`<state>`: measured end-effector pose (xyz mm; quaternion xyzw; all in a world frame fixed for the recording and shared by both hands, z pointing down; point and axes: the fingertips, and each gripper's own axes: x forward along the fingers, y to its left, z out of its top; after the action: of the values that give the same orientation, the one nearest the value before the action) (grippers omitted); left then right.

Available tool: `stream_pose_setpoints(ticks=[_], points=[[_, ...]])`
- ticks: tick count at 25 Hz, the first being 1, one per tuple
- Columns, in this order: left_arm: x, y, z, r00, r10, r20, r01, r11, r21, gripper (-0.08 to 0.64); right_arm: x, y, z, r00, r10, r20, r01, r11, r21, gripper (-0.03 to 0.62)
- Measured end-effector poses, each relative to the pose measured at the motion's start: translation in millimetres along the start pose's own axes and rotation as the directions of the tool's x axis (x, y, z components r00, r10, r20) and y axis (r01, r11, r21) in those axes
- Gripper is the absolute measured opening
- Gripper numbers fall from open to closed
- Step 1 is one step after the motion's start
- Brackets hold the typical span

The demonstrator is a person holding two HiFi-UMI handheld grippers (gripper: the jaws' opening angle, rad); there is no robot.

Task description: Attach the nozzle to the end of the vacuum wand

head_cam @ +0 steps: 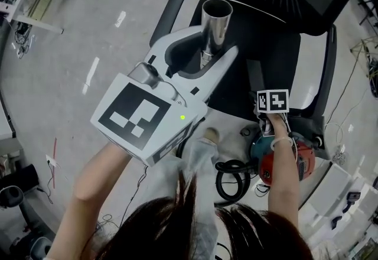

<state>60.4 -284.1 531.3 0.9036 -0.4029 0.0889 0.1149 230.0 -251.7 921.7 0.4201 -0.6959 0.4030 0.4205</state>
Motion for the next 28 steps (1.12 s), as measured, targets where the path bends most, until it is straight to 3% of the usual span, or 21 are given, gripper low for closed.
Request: stream_pose_setpoints(ticks=[10, 12, 19, 23, 28], points=[[-4.6, -3.5, 1.2, 0.999, 0.01, -0.033, -0.01, 1.0, 0.006, 0.153, -26.6, 29.2, -1.7, 1.0, 0.013, -0.004, -0.013, 0.996, -0.088, 0.224], [-4.8, -3.3, 2.3, 0.999, 0.013, -0.037, -0.012, 1.0, 0.007, 0.153, -33.6, 27.6, 1.7, 1.0, -0.022, 0.009, 0.023, 0.994, -0.103, 0.11], [-4.5, -2.9, 4.0, 0.999, 0.011, -0.046, -0.01, 1.0, 0.01, 0.153, -29.9, 31.9, -10.3, 0.999, -0.01, -0.053, 0.005, 0.994, -0.109, 0.109], [-2.5, -0.7, 8.4, 1.0, 0.012, -0.012, -0.012, 1.0, 0.009, 0.153, -20.1, 35.3, -16.3, 0.996, -0.002, -0.091, -0.006, 0.996, -0.094, 0.109], [-1.4, 0.3, 8.2, 1.0, 0.014, -0.015, -0.014, 1.0, 0.013, 0.153, -9.3, 39.2, -27.3, 0.986, -0.034, -0.161, 0.005, 0.985, -0.174, 0.106]])
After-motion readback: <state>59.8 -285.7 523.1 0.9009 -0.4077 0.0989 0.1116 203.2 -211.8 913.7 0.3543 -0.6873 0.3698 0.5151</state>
